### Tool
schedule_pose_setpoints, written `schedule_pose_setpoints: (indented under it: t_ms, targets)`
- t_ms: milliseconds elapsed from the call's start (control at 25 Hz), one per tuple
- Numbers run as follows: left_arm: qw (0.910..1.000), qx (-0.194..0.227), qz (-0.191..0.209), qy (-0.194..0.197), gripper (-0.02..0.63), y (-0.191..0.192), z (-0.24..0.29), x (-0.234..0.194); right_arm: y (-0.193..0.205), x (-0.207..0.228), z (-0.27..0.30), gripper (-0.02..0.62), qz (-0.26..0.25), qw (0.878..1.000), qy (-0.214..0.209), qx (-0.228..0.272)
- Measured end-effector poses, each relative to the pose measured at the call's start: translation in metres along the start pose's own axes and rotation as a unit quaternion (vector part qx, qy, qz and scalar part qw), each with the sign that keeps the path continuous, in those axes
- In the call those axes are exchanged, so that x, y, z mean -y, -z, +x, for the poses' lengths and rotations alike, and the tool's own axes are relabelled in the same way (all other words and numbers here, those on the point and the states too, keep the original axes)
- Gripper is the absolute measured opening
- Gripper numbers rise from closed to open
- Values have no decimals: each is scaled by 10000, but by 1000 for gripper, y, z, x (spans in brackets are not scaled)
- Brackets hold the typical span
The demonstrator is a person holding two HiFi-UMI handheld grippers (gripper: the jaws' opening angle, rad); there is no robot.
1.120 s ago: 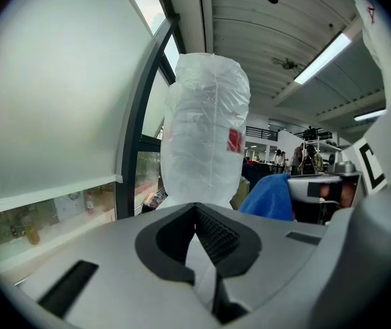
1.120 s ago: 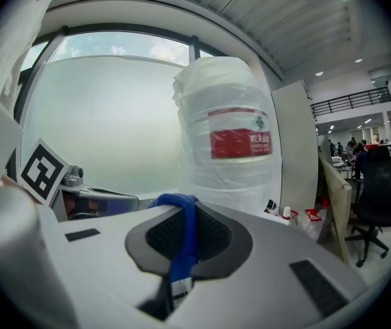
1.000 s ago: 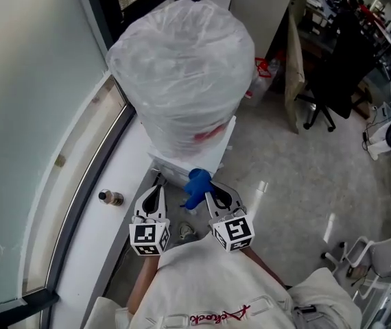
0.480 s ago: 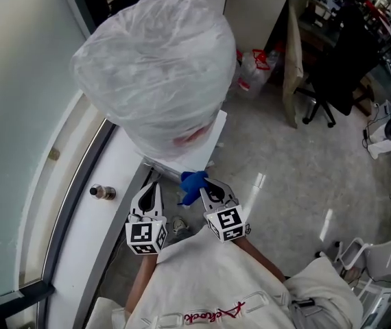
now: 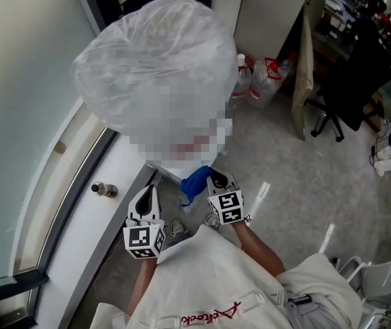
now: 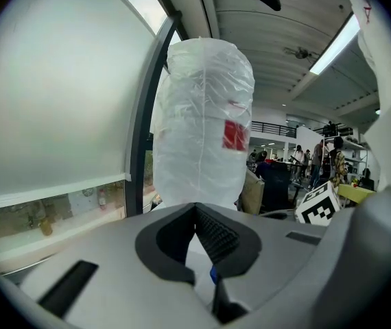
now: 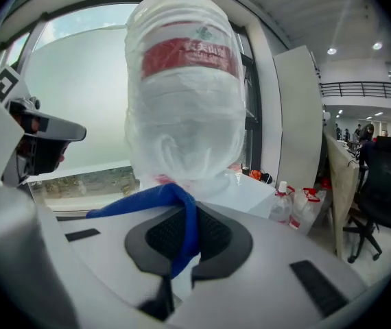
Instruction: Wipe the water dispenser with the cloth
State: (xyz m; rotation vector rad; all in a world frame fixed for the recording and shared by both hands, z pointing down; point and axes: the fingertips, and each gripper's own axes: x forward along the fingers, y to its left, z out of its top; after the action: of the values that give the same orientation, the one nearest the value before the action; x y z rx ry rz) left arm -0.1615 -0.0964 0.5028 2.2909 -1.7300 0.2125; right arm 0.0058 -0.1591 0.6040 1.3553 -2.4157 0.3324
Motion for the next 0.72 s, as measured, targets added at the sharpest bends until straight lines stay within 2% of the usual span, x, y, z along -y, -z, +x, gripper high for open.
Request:
schedule_pose_setpoints:
  t_ms: [320,720]
  targets:
    - [9997,47,-90,-213,11,-1,7,15,-4,56,35,23,-104,9999,73,-95]
    - [9986,-1,-163,-501,11,2,5,18,-25,140,95,23,-502,9978,238,-373]
